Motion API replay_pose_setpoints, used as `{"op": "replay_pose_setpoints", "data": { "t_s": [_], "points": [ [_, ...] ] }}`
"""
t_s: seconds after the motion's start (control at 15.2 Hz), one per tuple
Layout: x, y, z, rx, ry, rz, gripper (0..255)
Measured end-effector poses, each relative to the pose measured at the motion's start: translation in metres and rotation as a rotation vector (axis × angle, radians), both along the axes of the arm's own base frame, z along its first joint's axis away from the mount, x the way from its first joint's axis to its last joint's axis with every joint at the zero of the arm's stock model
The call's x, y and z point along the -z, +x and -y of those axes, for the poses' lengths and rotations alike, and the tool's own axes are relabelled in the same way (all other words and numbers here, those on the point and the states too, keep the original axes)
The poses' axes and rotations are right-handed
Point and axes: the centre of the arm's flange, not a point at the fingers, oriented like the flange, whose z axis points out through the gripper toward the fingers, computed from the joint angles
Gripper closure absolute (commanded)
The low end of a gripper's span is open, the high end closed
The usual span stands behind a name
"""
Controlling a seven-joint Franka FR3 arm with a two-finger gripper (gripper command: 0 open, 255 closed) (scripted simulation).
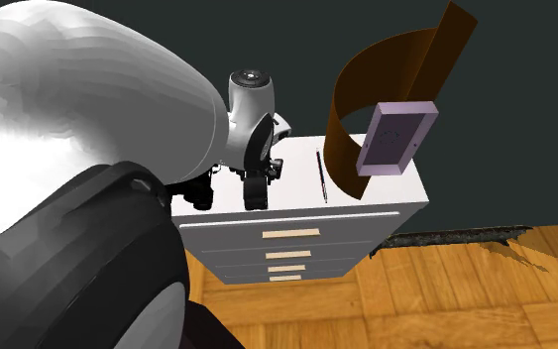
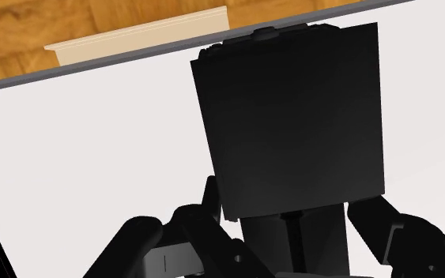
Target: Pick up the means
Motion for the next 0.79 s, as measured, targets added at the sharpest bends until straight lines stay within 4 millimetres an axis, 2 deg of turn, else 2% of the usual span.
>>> {"op": "replay_pose_setpoints", "data": {
  "t_s": [0.46,0.79],
  "points": [
    [-0.002,0.0,0.0,0.0,-0.001,0.0,255],
    [-0.023,-0.001,0.0,0.001,-0.001,-0.002,255]
  ]
}}
